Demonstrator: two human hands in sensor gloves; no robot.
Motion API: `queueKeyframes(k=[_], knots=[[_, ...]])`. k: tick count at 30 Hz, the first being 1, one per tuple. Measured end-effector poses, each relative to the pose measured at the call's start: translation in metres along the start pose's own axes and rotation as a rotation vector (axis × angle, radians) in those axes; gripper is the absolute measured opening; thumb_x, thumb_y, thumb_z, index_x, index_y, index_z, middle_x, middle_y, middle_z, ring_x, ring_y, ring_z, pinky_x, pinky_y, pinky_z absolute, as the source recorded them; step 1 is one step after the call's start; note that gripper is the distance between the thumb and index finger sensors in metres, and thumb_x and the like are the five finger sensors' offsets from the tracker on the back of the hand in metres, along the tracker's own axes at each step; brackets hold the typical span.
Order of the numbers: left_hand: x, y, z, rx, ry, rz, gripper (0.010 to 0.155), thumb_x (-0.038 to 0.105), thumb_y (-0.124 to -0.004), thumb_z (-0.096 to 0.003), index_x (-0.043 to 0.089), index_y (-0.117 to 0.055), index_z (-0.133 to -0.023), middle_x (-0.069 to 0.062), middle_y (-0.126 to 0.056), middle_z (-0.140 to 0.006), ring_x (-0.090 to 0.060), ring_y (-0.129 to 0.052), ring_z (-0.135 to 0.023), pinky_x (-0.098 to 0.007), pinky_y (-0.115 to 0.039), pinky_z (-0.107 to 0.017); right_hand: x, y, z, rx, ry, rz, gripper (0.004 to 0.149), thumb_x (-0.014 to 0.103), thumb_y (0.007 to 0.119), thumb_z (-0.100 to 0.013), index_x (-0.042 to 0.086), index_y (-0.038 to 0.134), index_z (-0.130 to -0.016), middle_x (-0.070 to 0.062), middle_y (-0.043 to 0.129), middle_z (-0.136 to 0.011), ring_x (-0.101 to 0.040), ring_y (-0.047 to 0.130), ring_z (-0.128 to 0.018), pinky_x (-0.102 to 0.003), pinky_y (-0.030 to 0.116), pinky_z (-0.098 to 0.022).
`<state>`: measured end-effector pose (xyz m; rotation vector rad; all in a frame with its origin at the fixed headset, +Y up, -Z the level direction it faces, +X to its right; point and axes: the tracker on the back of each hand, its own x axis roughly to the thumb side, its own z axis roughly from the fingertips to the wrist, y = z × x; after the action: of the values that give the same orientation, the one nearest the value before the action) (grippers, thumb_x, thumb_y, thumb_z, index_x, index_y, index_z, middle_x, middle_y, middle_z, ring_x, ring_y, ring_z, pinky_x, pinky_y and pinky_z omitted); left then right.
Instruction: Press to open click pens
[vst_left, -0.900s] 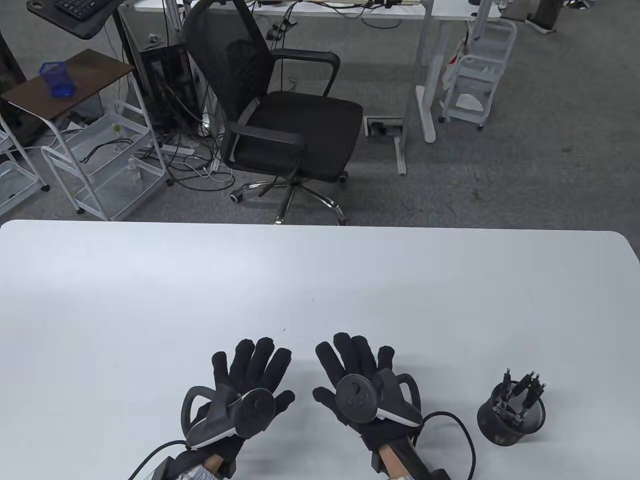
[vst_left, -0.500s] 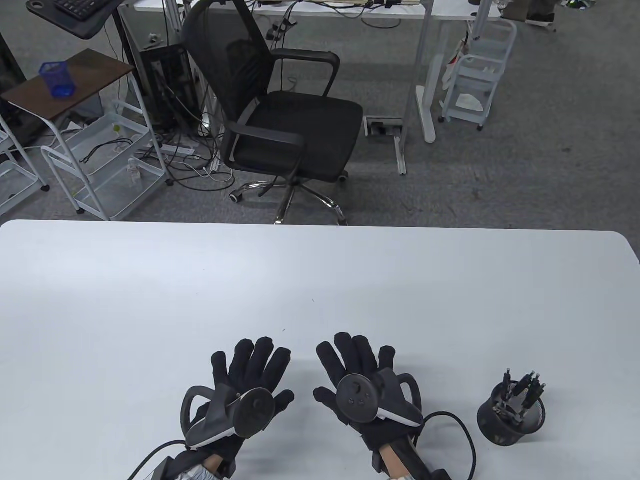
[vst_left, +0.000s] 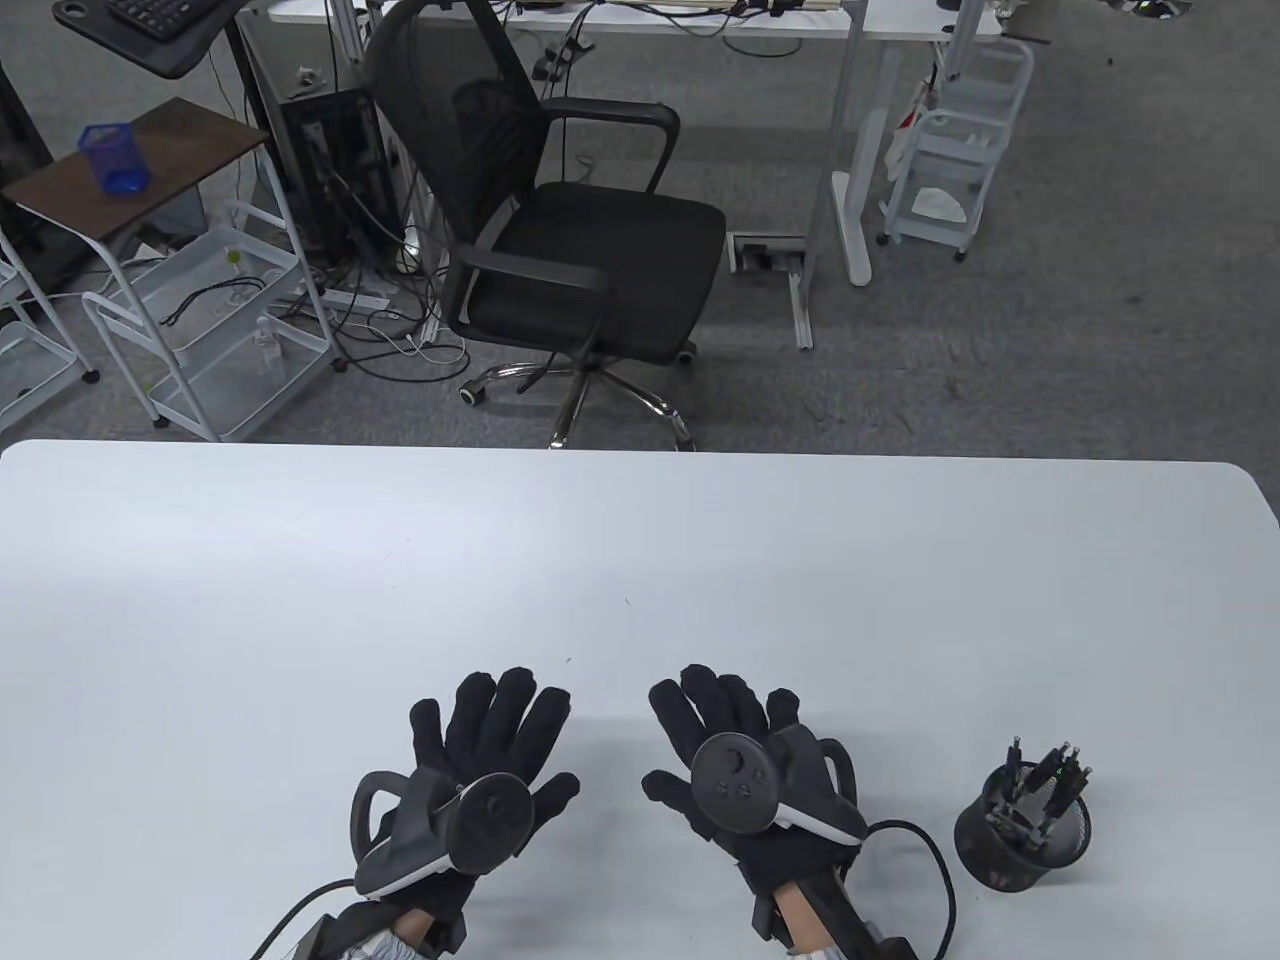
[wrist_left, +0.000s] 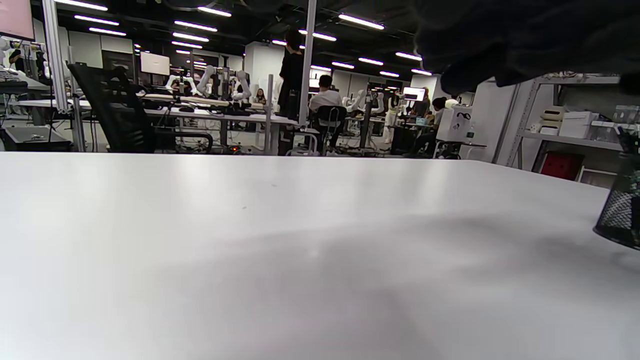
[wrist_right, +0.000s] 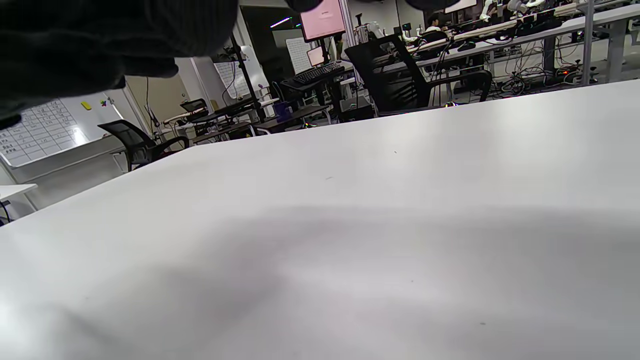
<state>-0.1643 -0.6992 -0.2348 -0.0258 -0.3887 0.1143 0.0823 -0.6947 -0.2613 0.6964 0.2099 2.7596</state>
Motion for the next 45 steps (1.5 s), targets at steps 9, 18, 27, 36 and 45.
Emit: queueKeyframes(k=[9,18,27,36,45], knots=[[-0.002,0.004,0.002,0.013,-0.002,0.017,0.070,0.059,-0.054,-0.0694,0.028,-0.027,-0.126,-0.017,-0.027,-0.133,-0.056,-0.032,-0.118,-0.081,-0.029,-0.076,-0.041,-0.068,0.033,0.064,0.208,0.016,0.072,0.039,0.074,-0.062,0.003,0.049,-0.119,-0.031,0.040,-0.122,-0.055,0.047,-0.107,-0.080,0.027,-0.071],[-0.007,0.007,0.003,0.023,0.002,0.035,0.070,0.060,-0.054,-0.0693,0.028,-0.027,-0.126,-0.018,-0.027,-0.133,-0.057,-0.032,-0.118,-0.081,-0.030,-0.076,-0.100,-0.103,0.083,0.101,0.486,0.021,0.068,0.030,0.085,-0.057,0.002,0.060,-0.113,-0.031,0.054,-0.115,-0.052,0.060,-0.099,-0.075,0.035,-0.073],[-0.008,0.007,0.003,0.030,0.002,0.045,0.070,0.059,-0.054,-0.0693,0.028,-0.028,-0.126,-0.018,-0.028,-0.133,-0.057,-0.032,-0.118,-0.081,-0.030,-0.076,-0.136,-0.080,0.114,0.197,0.601,-0.008,0.069,0.028,0.088,-0.055,0.001,0.061,-0.113,-0.031,0.055,-0.115,-0.052,0.060,-0.099,-0.075,0.033,-0.073],[-0.010,0.008,0.004,0.022,0.011,0.048,0.070,0.059,-0.054,-0.0694,0.027,-0.028,-0.126,-0.018,-0.030,-0.133,-0.057,-0.033,-0.118,-0.081,-0.030,-0.076,-0.145,-0.059,0.121,0.209,0.648,0.097,0.069,0.027,0.089,-0.054,0.001,0.061,-0.112,-0.030,0.058,-0.112,-0.050,0.063,-0.097,-0.074,0.033,-0.073],[-0.012,0.008,0.003,0.028,0.014,0.048,0.070,0.059,-0.054,-0.0693,0.028,-0.028,-0.126,-0.018,-0.030,-0.133,-0.057,-0.033,-0.118,-0.081,-0.031,-0.076,-0.146,-0.050,0.125,0.155,0.674,0.151,0.060,0.025,0.086,-0.056,0.001,0.067,-0.108,-0.028,0.067,-0.108,-0.047,0.070,-0.094,-0.073,0.035,-0.073]])
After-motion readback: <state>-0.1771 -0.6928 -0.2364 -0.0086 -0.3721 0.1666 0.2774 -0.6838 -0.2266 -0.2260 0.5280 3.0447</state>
